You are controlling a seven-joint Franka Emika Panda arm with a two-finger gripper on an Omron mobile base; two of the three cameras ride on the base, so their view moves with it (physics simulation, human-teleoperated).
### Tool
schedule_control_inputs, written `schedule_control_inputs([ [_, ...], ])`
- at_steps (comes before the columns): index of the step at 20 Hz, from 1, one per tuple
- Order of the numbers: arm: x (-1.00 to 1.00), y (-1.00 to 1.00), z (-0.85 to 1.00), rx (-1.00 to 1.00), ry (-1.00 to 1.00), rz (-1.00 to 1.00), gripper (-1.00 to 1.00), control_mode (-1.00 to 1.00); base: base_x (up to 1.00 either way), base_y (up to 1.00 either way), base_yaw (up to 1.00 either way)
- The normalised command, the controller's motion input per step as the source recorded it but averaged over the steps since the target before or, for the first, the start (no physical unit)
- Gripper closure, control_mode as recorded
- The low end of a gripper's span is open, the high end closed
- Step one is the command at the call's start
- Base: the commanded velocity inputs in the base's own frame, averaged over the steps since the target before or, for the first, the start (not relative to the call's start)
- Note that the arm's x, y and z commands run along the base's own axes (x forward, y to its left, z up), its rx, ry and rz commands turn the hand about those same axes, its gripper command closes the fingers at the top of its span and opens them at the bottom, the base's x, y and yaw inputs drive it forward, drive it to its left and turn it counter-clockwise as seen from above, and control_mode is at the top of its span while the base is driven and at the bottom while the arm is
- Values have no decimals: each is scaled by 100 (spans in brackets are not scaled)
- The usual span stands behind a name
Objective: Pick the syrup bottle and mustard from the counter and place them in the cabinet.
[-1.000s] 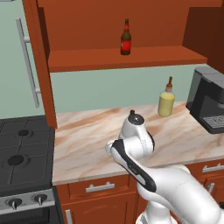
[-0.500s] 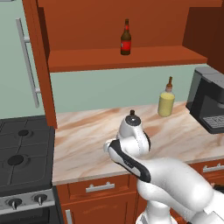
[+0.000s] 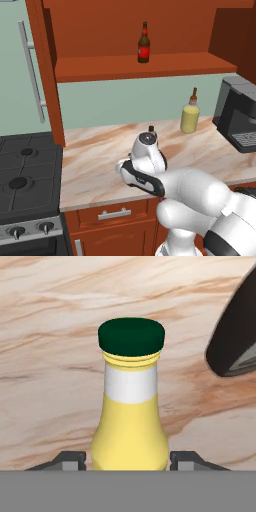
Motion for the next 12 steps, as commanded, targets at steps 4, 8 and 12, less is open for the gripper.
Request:
schedule_control_inputs([
  [4, 0, 0, 0, 0, 0, 0, 100, -100, 0, 0, 0],
  [8, -2, 0, 49, 5, -10, 0, 100, -100, 0, 0, 0],
  [12, -20, 0, 99, 6, -20, 1, 100, -100, 0, 0, 0],
])
